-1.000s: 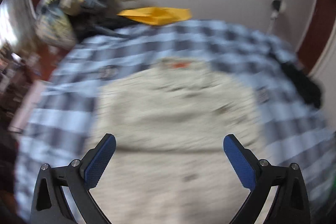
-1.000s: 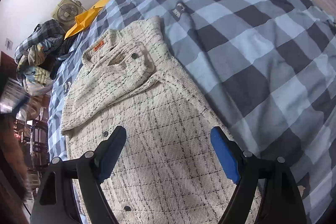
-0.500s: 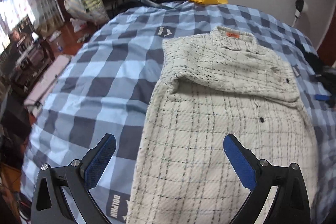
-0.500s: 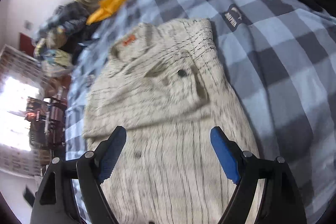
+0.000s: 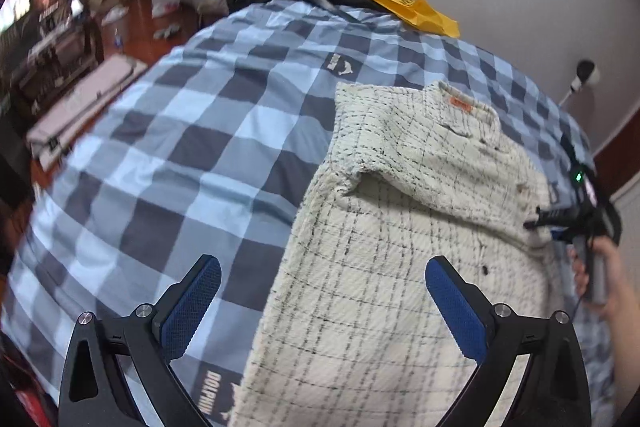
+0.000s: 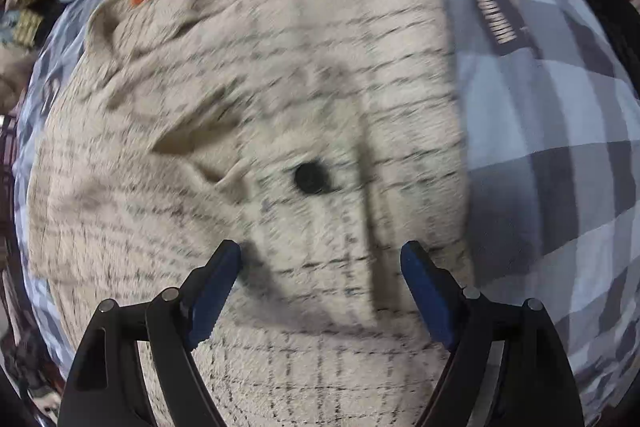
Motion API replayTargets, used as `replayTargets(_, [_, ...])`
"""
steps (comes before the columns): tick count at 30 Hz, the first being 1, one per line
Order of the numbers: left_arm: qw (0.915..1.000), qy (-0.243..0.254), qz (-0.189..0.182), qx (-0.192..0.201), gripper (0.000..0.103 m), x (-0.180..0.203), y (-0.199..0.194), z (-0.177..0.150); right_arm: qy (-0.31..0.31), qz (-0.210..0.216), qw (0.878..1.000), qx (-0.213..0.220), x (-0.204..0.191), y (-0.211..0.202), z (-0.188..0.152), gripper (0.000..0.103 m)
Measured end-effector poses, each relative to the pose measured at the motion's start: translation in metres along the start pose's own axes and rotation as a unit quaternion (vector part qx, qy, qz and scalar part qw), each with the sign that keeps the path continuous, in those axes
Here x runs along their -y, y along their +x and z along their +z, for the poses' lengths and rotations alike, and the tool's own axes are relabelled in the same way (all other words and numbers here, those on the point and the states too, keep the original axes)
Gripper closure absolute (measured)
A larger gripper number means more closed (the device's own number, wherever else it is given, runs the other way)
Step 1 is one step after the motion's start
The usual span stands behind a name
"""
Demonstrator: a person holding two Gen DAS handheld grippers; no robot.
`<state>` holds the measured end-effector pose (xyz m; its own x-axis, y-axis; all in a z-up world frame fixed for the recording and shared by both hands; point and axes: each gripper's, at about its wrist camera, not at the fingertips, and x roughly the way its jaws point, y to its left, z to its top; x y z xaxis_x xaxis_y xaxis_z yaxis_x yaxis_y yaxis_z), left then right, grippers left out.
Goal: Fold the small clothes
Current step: 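Grasp the shirt side edge near the collar with the right tool, then fold the side edge inward over the shirt body and open the right tool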
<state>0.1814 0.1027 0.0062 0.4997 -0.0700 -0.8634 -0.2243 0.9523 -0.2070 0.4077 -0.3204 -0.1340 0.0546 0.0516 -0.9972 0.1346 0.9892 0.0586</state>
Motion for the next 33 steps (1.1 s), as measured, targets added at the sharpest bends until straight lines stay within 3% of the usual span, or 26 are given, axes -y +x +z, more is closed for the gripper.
replayTargets(1, [1.0000,-0.007,-0.004,-0.004,0.000,-0.002,0.002,0.000,-0.011,-0.011,1.000,-0.002,-0.005,0.000,-0.004,0.072])
replayTargets(2, [0.9999,-0.013,-0.006,-0.007,0.000,-0.005,0.003,-0.001,-0.017,-0.012,1.000,-0.006,-0.009,-0.001,-0.007,0.081])
replayTargets(3, [0.9997,-0.021,-0.008,-0.013,0.000,-0.007,0.006,-0.001,-0.023,-0.023,0.999,0.003,-0.015,-0.008,-0.009,0.084])
replayTargets(6, [0.9987,-0.038,-0.019,-0.026,0.000,-0.013,0.010,-0.003,-0.045,-0.041,0.997,0.051,-0.030,-0.040,-0.010,0.086])
replayTargets(13, [0.9980,-0.051,-0.023,-0.029,0.000,-0.017,0.013,-0.004,-0.048,0.004,0.979,0.199,-0.047,-0.146,0.002,0.086])
replayTargets(17, [0.9988,-0.037,-0.014,-0.028,0.000,-0.014,0.013,-0.003,-0.045,0.002,0.971,0.234,-0.044,-0.153,0.002,0.086])
replayTargets(20, [0.9993,-0.021,-0.004,-0.031,0.000,-0.010,0.014,-0.003,-0.030,-0.030,0.972,0.232,-0.031,-0.128,0.003,0.086])
replayTargets(23, [0.9994,-0.015,0.002,-0.032,0.000,-0.008,0.015,-0.003,0.000,-0.041,0.979,0.197,-0.007,-0.097,0.008,0.086])
replayTargets(28, [0.9993,-0.013,0.001,-0.035,0.000,-0.006,0.016,-0.004,0.021,-0.018,0.997,0.071,0.012,-0.027,0.002,0.075])
replayTargets(31, [0.9993,-0.011,0.002,-0.035,0.000,-0.005,0.016,-0.004,0.049,0.002,0.996,0.077,0.026,-0.030,-0.004,0.067])
replayTargets(33, [0.9993,-0.009,0.004,-0.035,0.000,-0.004,0.016,-0.004,0.067,-0.014,0.992,0.106,0.035,-0.048,-0.007,0.053])
